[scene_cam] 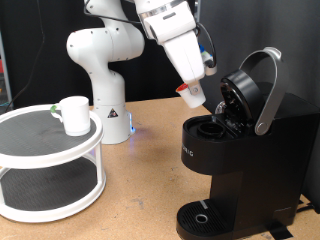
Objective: Make a cup of coffee with the keurig machine
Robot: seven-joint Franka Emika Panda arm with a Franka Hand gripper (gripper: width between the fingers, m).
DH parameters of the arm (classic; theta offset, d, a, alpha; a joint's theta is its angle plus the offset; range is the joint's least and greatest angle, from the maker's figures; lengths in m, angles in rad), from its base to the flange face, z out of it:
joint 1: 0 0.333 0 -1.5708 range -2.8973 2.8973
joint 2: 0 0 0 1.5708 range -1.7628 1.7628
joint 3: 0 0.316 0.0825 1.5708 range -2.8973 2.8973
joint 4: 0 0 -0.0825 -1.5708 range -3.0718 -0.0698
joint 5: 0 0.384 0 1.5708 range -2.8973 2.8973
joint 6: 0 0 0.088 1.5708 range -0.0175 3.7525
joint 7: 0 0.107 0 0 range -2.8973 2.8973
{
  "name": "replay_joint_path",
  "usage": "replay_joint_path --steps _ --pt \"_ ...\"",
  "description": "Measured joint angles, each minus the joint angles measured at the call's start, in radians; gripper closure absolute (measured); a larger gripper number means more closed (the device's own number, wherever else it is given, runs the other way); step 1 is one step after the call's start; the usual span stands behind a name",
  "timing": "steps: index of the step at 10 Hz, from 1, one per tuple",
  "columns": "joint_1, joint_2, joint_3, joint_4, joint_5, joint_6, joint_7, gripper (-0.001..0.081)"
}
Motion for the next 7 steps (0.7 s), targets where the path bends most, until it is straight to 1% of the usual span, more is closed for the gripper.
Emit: replay_joint_path --steps 2,7 --pt "0.000 0.004 0.010 -0.010 -0.012 0.015 0.006 0.0375" --pt "0.001 0.015 0.064 -0.052 -0.036 0.083 0.045 0.0375"
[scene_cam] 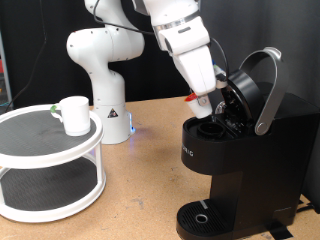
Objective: Make a cup of coffee with the keurig machine
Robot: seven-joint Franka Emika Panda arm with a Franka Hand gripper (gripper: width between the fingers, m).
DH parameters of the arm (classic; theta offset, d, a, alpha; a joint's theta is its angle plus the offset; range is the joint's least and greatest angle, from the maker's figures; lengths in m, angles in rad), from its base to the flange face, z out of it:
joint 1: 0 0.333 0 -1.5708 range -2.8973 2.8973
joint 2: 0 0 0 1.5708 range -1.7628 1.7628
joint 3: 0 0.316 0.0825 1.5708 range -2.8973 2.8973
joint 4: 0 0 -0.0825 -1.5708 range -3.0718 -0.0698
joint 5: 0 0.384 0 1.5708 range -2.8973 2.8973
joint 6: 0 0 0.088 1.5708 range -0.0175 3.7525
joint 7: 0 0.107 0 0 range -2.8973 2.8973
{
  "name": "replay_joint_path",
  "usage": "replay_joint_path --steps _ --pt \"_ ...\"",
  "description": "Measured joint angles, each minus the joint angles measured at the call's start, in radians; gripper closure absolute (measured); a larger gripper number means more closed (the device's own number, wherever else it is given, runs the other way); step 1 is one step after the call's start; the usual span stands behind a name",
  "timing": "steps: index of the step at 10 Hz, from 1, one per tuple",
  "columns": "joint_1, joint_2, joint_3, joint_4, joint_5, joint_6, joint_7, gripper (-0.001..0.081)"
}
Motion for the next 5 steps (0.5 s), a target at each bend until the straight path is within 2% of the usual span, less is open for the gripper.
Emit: replay_joint_path --steps 5 --pt "0.000 0.010 0.043 -0.025 -0.003 0.047 0.022 0.0375"
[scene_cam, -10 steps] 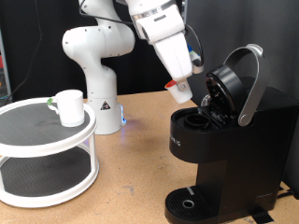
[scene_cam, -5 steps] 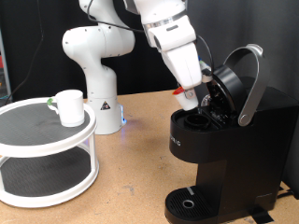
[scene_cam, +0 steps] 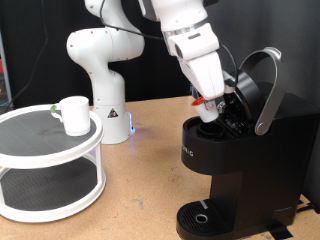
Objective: Make a cup of coffee with the keurig machine
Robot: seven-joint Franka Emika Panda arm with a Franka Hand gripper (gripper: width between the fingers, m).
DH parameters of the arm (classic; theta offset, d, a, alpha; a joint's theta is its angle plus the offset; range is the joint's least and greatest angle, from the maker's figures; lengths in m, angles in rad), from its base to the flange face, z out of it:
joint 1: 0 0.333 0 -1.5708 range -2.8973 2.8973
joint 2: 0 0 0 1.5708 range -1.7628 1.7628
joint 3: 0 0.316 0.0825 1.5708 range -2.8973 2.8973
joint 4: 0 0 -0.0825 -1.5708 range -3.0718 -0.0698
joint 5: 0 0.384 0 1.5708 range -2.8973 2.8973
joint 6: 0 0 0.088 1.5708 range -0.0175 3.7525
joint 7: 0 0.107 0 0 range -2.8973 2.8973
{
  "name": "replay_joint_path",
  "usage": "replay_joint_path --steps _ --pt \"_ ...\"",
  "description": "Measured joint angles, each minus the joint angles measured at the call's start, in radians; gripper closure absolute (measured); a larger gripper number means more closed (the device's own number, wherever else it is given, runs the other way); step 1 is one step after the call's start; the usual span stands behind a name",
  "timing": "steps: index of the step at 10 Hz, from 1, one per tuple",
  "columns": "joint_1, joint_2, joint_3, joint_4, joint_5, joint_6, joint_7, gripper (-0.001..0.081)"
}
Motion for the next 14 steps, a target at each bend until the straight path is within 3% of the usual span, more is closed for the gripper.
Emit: replay_joint_path --steps 5,14 --pt "0.000 0.043 0.014 -0.002 -0.001 0.047 0.000 0.0375" --pt "0.000 0.096 0.021 0.024 -0.051 0.054 0.020 0.0375"
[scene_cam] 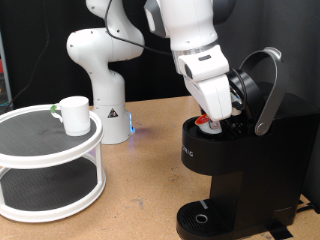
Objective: Make a cup of coffee with the keurig machine
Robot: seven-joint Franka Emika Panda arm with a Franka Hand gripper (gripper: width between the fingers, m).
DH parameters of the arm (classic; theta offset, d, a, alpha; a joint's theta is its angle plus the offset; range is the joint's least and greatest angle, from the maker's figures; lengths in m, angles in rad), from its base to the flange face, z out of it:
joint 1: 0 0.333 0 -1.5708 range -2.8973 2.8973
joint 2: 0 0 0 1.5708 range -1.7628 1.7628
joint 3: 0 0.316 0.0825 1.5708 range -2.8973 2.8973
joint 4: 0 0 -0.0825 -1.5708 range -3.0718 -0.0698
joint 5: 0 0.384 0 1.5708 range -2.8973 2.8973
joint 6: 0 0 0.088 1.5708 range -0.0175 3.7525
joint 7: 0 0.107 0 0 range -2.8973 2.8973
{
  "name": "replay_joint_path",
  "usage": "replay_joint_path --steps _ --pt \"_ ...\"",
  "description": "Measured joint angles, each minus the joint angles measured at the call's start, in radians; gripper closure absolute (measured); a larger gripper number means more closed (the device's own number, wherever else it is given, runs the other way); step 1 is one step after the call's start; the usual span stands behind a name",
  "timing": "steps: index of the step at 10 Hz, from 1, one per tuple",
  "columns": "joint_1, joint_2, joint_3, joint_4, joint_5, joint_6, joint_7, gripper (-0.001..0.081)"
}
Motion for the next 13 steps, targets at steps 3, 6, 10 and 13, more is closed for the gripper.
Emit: replay_joint_path --steps 3,6,10,13 --pt "-0.002 0.028 -0.003 0.003 -0.005 0.012 0.000 0.0194" --pt "-0.002 0.036 -0.009 0.012 -0.003 0.014 -0.003 0.0013" --pt "-0.007 0.029 -0.018 0.018 0.040 -0.005 -0.048 0.0005" --pt "-0.007 -0.008 -0.019 0.018 0.071 -0.016 -0.082 0.0005"
